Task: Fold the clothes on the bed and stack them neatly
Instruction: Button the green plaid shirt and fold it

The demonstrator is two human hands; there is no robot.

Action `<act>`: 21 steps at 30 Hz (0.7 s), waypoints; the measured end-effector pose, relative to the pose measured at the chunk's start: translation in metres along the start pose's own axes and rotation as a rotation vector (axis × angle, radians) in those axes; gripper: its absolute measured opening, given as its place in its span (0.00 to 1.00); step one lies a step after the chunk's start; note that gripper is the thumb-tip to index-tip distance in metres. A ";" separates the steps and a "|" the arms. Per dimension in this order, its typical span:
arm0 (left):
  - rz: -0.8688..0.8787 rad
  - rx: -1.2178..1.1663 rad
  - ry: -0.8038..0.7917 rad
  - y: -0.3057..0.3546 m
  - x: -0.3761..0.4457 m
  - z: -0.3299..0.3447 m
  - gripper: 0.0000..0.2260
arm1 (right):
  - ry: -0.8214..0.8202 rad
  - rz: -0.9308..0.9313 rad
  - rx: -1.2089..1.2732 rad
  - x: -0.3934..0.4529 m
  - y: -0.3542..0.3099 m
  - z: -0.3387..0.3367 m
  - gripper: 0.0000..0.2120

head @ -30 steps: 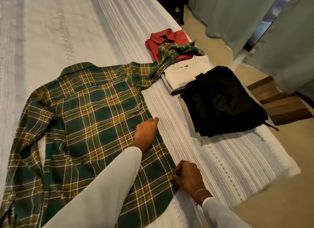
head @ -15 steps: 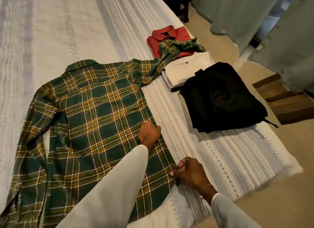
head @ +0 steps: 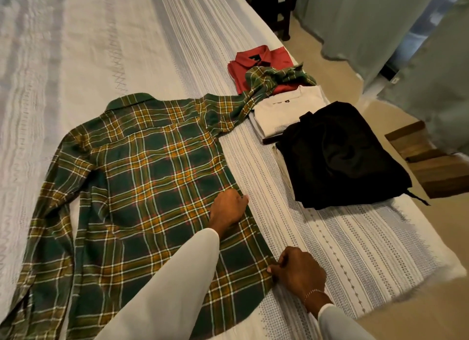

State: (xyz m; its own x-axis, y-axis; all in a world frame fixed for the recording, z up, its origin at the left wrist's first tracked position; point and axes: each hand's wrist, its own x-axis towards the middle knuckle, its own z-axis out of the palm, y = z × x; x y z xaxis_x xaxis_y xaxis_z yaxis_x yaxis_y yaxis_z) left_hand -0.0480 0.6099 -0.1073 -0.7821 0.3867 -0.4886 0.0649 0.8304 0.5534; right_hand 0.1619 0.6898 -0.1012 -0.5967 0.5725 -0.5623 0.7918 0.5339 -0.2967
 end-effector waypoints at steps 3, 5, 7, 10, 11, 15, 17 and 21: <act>0.109 0.143 0.075 -0.009 0.003 -0.019 0.13 | 0.088 -0.148 -0.022 0.005 -0.017 -0.004 0.19; 0.132 0.202 0.139 -0.016 0.010 -0.033 0.12 | 0.139 -0.266 -0.008 0.018 -0.039 -0.006 0.18; 0.154 0.247 0.223 -0.025 0.020 -0.047 0.13 | 0.179 -0.387 0.011 0.039 -0.068 -0.004 0.14; 0.227 0.313 0.316 -0.038 0.038 -0.060 0.17 | 0.228 -0.537 -0.015 0.075 -0.119 -0.001 0.13; 0.262 0.349 0.327 -0.041 0.047 -0.064 0.19 | 0.232 -0.581 -0.025 0.090 -0.138 -0.002 0.15; 0.333 0.547 0.191 -0.063 0.089 -0.081 0.27 | 0.124 -0.713 -0.017 0.145 -0.202 0.002 0.33; 0.333 0.614 0.125 -0.077 0.112 -0.086 0.27 | 0.106 -0.687 -0.027 0.169 -0.213 0.011 0.32; 0.351 0.687 0.145 -0.096 0.137 -0.104 0.31 | 0.239 -0.587 -0.079 0.176 -0.211 0.030 0.33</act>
State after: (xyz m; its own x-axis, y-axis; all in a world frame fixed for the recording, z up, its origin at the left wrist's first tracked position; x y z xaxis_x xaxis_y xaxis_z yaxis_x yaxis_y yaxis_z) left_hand -0.2260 0.5411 -0.1574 -0.7151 0.6554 -0.2430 0.6551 0.7497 0.0942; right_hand -0.1066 0.6595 -0.1603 -0.9480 0.2892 -0.1326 0.3177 0.8399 -0.4401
